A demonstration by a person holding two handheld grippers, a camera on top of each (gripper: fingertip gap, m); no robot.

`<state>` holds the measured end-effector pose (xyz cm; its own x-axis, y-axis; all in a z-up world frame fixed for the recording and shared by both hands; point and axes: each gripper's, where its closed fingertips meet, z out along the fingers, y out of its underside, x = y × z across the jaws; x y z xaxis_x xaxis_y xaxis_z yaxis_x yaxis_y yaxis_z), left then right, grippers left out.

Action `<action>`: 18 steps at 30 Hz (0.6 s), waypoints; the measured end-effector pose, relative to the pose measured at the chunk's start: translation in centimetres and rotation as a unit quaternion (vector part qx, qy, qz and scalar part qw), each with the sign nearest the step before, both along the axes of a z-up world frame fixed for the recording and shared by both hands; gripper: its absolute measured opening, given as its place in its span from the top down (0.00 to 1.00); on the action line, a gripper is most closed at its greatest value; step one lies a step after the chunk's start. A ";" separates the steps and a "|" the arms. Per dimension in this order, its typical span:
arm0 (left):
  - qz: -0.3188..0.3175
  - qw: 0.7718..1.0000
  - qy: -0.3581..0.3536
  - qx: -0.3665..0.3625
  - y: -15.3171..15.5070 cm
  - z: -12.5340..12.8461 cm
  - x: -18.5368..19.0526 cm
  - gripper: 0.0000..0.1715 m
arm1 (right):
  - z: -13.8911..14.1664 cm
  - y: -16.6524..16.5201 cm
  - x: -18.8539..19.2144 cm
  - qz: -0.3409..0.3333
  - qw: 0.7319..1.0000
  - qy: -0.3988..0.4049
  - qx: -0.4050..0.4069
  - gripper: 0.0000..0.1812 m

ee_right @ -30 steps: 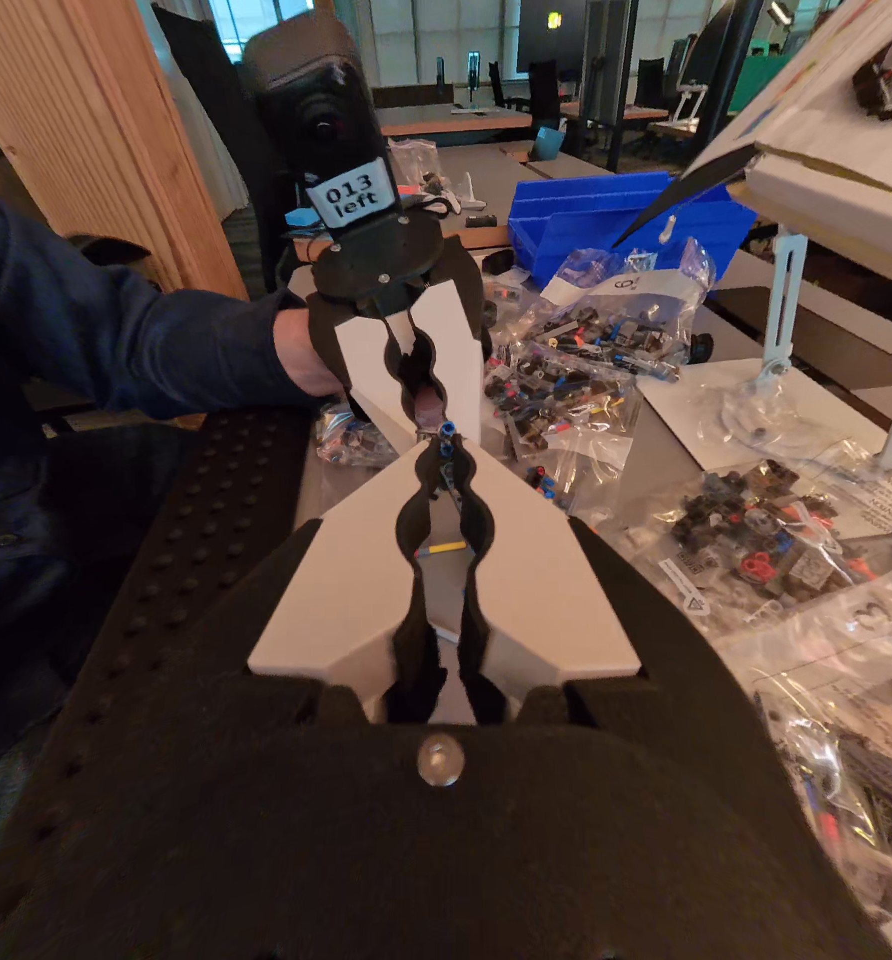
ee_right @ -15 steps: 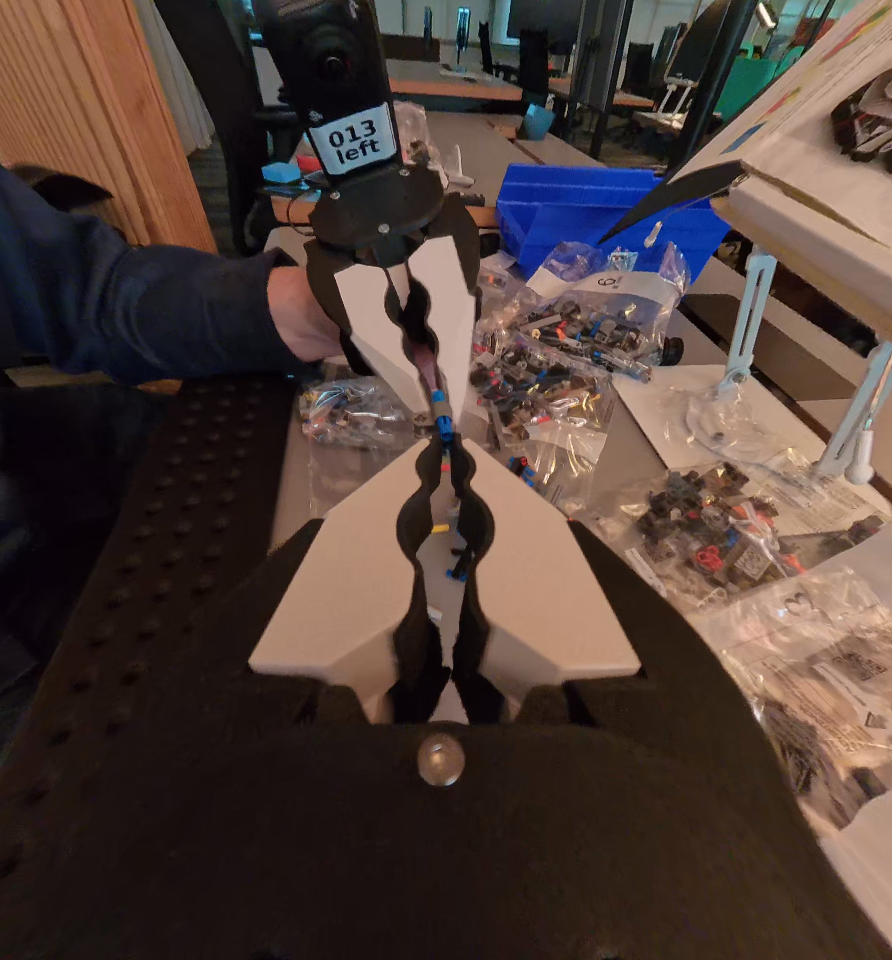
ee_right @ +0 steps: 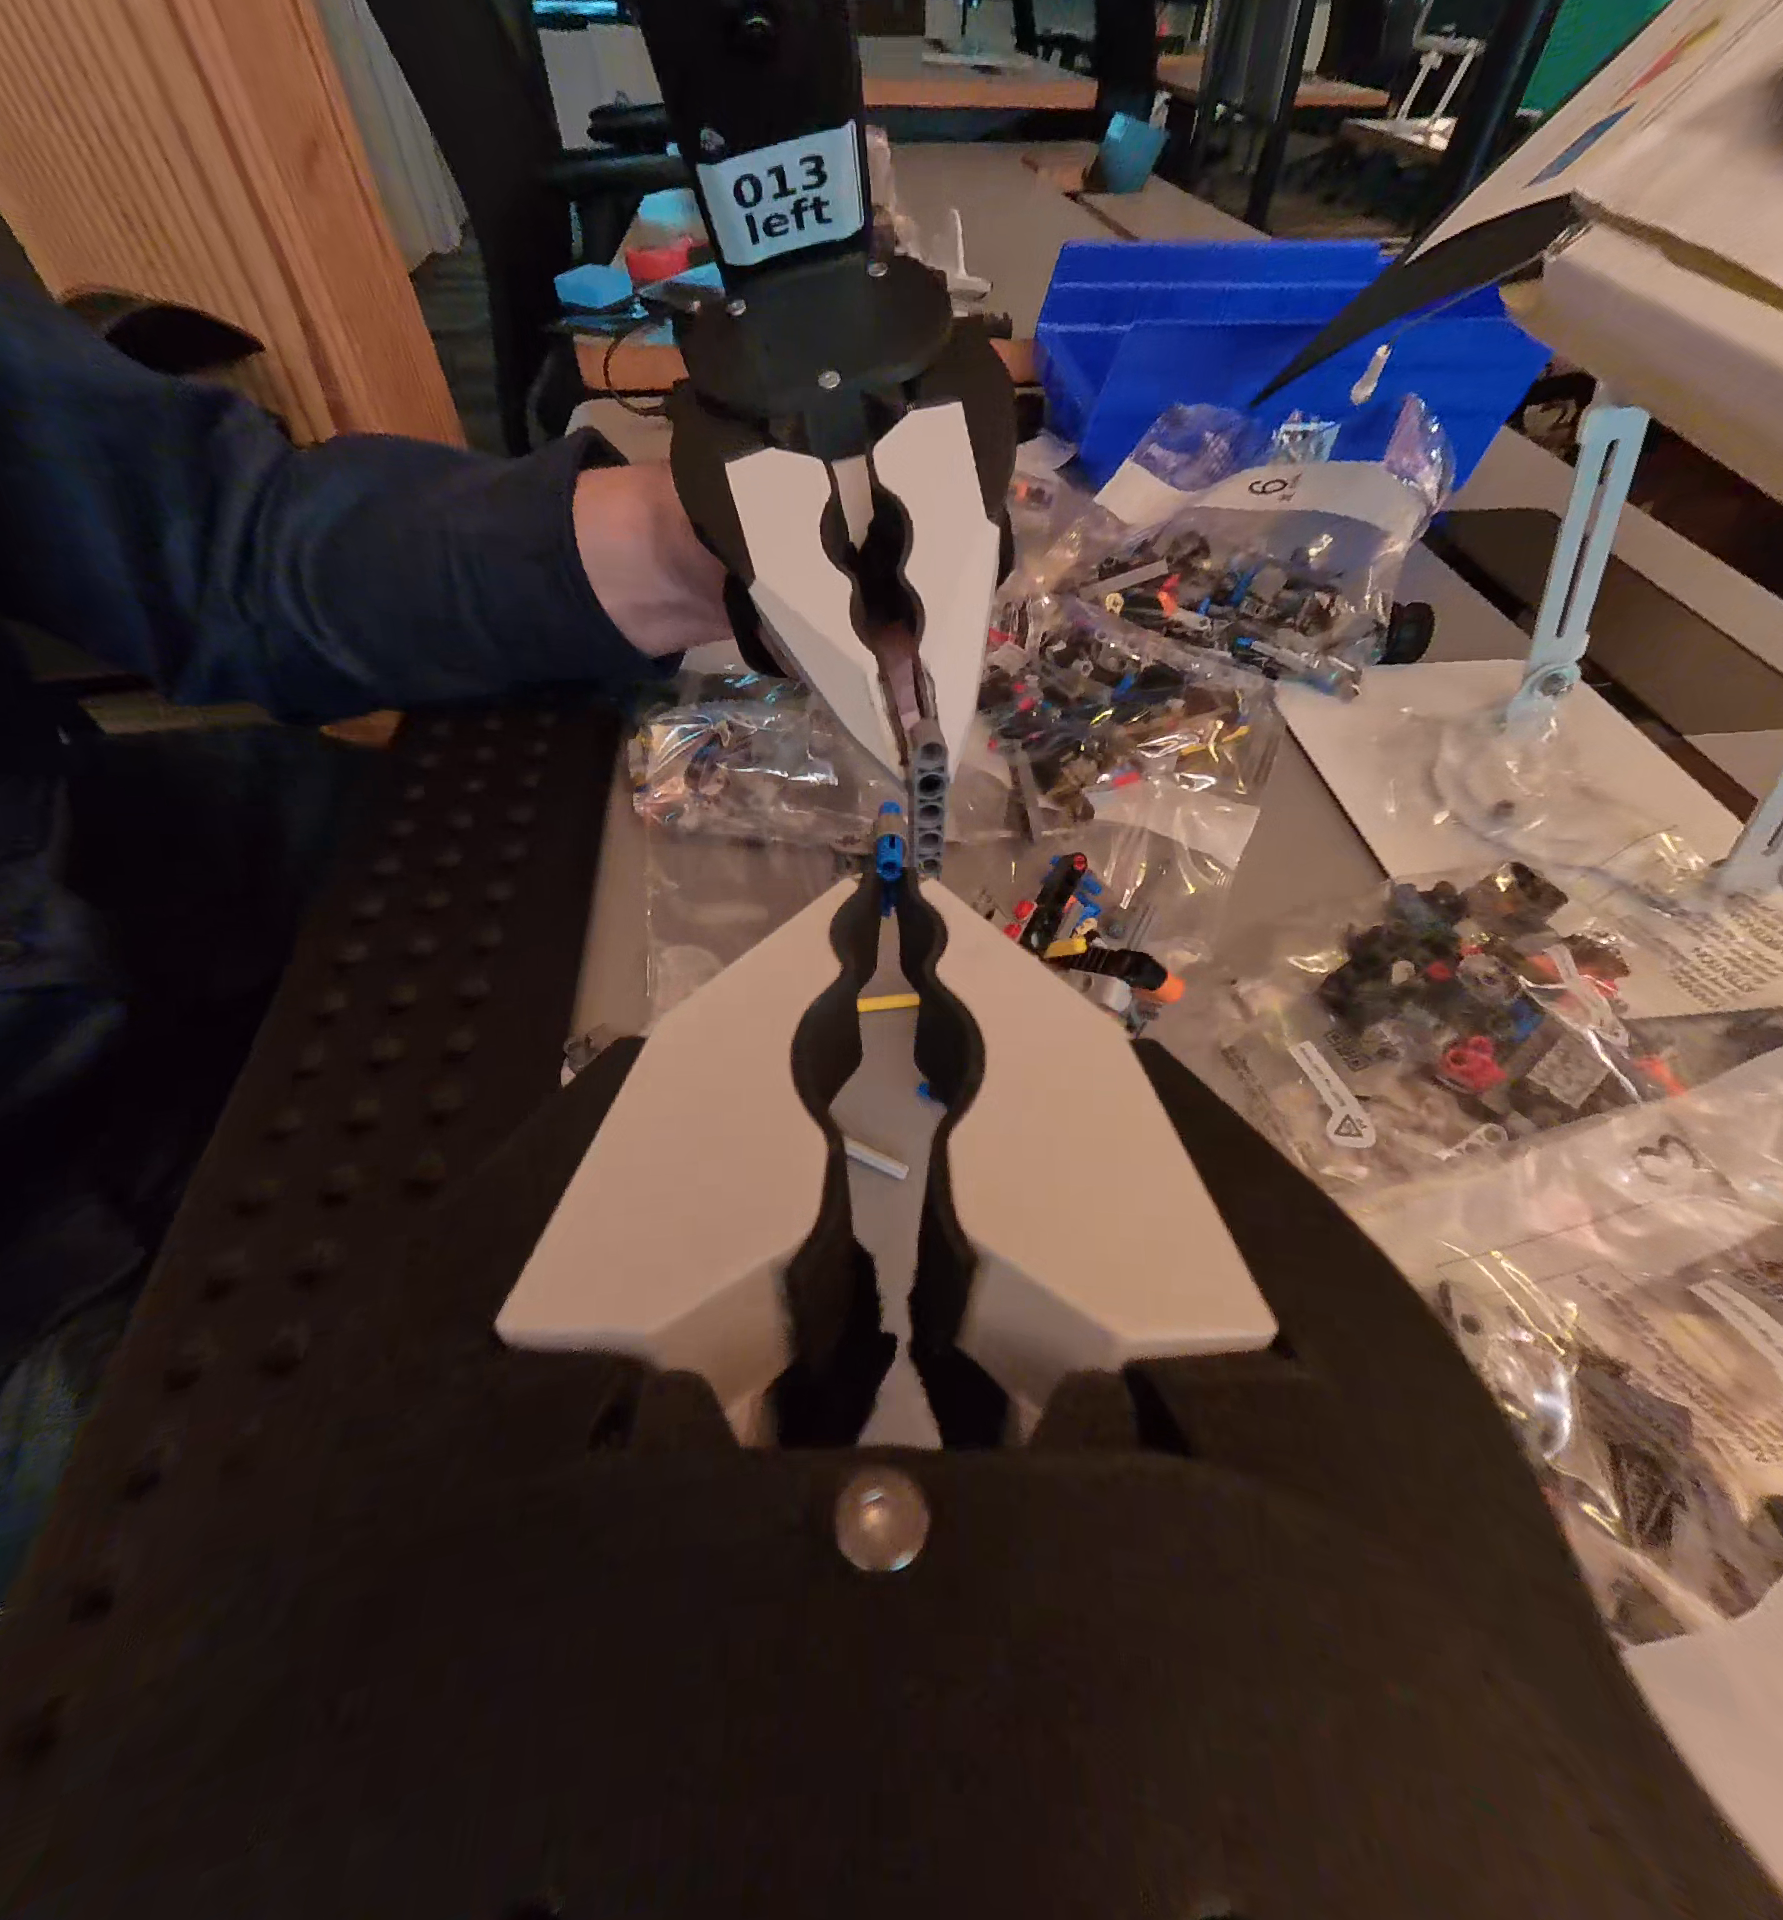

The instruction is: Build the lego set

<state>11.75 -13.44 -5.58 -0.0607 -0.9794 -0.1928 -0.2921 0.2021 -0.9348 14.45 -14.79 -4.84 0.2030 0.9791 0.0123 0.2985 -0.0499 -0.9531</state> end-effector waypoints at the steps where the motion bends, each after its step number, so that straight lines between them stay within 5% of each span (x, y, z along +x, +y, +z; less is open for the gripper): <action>1: 0.001 1.000 0.002 0.002 0.0 -0.2 0.1 0.98 | -0.3 0.0 0.0 0.000 1.000 -0.007 -0.001 1.00; 12: -0.012 0.999 0.032 0.011 -0.7 -1.4 0.6 0.98 | -4.2 0.1 -1.0 0.005 0.995 -0.092 -0.034 0.98; 18: -0.018 1.000 0.020 0.016 -1.1 -1.0 1.1 0.98 | -2.5 0.4 -2.2 -0.009 0.998 -0.057 -0.002 0.86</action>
<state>12.80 -14.57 -6.60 -0.1034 -0.9698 -0.2208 -0.3222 0.2427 -0.9151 12.21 -14.35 -7.37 0.2176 0.9755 0.0329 0.4034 -0.0591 -0.9131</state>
